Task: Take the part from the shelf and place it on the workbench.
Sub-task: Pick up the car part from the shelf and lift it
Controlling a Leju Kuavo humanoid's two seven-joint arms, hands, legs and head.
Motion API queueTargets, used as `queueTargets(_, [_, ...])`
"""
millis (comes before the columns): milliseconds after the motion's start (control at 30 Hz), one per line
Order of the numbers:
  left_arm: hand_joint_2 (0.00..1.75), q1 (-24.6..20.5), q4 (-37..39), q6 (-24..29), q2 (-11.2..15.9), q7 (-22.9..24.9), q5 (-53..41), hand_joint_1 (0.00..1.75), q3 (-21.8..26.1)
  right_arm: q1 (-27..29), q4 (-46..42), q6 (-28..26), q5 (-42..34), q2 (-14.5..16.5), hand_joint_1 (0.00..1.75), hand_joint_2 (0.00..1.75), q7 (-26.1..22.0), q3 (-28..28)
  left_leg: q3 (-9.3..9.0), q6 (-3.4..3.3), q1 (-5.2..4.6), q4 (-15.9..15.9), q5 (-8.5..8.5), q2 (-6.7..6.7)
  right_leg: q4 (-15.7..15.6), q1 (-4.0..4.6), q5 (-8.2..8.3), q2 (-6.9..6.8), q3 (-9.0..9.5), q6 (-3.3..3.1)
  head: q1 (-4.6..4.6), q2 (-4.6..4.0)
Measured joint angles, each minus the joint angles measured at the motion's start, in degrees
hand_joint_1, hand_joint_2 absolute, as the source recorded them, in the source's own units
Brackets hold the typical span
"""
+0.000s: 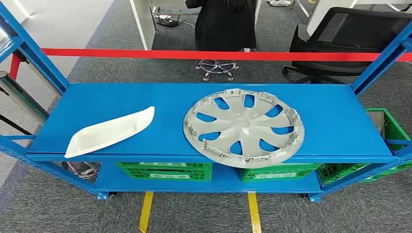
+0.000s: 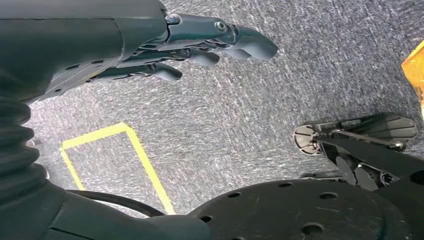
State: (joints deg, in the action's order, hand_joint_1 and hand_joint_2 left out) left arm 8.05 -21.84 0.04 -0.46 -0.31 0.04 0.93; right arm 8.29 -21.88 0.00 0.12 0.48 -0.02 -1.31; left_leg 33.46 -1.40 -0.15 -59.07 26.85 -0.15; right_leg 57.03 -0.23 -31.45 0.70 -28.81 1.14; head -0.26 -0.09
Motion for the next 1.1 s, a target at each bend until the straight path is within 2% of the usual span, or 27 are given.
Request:
queueTargets(33, [1.75,-0.08,0.00,0.02,0.00,-0.01,0.03,0.00,0.00,-0.02,0.01,-0.01,-0.10,-0.01,0.00,1.16,-0.04,0.02,0.00,0.00,0.00,0.00,0.00,0.00,0.00,0.00,0.00,0.00,0.00,0.00,0.00,0.00])
queueTargets(67, [1.75,-0.20,0.00,0.10,-0.05,-0.06,0.19,0.00,0.02,-0.08,0.02,-0.07,-0.32,-0.03,0.00,0.87,-0.19,0.17,0.00,0.00,0.00,0.00,0.00,0.00,0.00,0.00,0.00,0.00,-0.01,0.00,0.00,0.00])
queueTargets(133, [1.75,-0.86,0.00,0.55,-0.28,-0.51,1.00,0.00,0.21,-0.41,0.10,-0.33,-1.54,-0.15,0.00,0.87,-1.01,0.91,0.00,0.00,0.00,0.00,0.00,0.00,0.00,0.00,0.00,0.00,-0.01,0.00,-0.01,0.00])
queueTargets(200, [1.75,-1.97,0.00,1.34,-0.72,-1.50,2.37,0.00,0.67,-1.09,0.36,-0.79,-3.56,-0.32,0.00,1.75,-2.52,1.97,-0.01,0.00,0.00,0.00,-0.01,0.00,0.00,0.00,0.01,0.00,0.00,0.00,-0.01,0.00])
queueTargets(800, [1.75,-10.78,1.12,10.04,-6.14,-14.29,15.96,0.00,8.58,-7.63,5.88,-5.90,-24.56,-1.65,0.00,1.75,-20.53,9.18,-0.03,0.00,-0.01,-0.01,-0.02,0.00,0.01,0.00,0.02,0.01,0.12,0.01,-0.01,0.00])
queueTargets(967, [1.75,-10.12,3.85,11.87,-6.64,-18.25,17.55,0.00,9.74,-7.97,7.05,-6.43,-30.42,-2.09,0.00,1.75,-27.17,9.34,-0.06,-0.01,-0.01,-0.01,0.00,0.00,0.01,-0.01,0.00,0.01,0.24,0.02,0.00,0.00])
queueTargets(1100, [1.75,-9.13,6.23,16.17,-7.16,-19.70,17.38,0.00,10.10,-7.57,7.15,-7.77,-33.59,-2.39,0.00,1.75,-32.98,8.06,-0.02,-0.01,-0.02,-0.01,0.03,0.00,0.01,-0.02,-0.03,0.00,0.06,0.03,0.00,0.00])
